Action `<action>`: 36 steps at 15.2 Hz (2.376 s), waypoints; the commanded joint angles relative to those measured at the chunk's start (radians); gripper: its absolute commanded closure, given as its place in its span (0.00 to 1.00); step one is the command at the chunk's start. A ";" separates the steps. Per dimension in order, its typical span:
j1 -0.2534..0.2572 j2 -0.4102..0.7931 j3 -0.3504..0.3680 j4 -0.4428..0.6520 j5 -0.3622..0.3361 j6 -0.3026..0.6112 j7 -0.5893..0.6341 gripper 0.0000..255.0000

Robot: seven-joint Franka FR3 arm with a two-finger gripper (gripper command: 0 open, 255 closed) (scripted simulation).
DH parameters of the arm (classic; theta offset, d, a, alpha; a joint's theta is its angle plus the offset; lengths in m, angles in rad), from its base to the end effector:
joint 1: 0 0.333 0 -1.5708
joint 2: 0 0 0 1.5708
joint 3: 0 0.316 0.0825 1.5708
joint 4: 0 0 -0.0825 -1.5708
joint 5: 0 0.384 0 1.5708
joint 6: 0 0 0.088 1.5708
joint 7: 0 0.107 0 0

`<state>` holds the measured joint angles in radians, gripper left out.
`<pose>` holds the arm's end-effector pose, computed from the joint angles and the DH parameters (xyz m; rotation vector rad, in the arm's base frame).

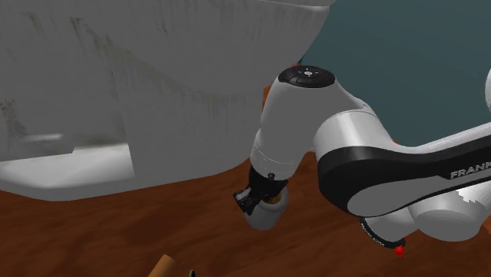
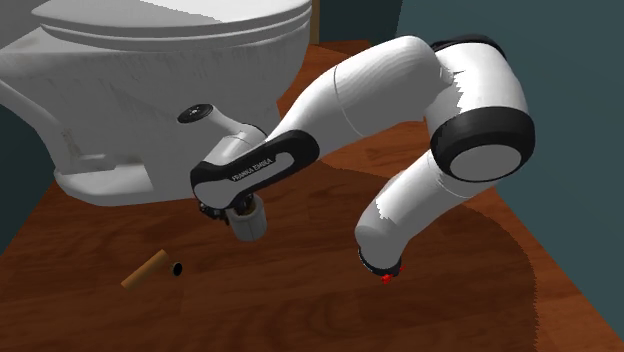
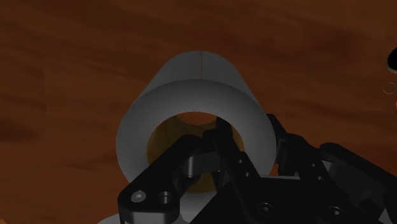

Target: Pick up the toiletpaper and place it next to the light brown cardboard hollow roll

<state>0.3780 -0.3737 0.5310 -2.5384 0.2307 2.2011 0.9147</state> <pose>0.2552 0.3357 0.3854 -3.1286 0.2723 -0.0016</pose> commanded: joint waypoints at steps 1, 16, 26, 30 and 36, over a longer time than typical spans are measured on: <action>0.002 -0.017 -0.007 0.015 0.002 -0.032 -0.003 1.00; 0.004 -0.100 -0.055 0.157 -0.004 -0.255 -0.013 1.00; 0.006 -0.105 -0.055 0.269 -0.010 -0.368 0.014 1.00; 0.022 -0.042 0.032 0.339 -0.006 -0.363 0.123 1.00; 0.031 0.044 0.127 0.399 -0.022 -0.331 0.237 1.00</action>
<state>0.4084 -0.3353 0.6525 -2.1350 0.2094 1.8595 1.1459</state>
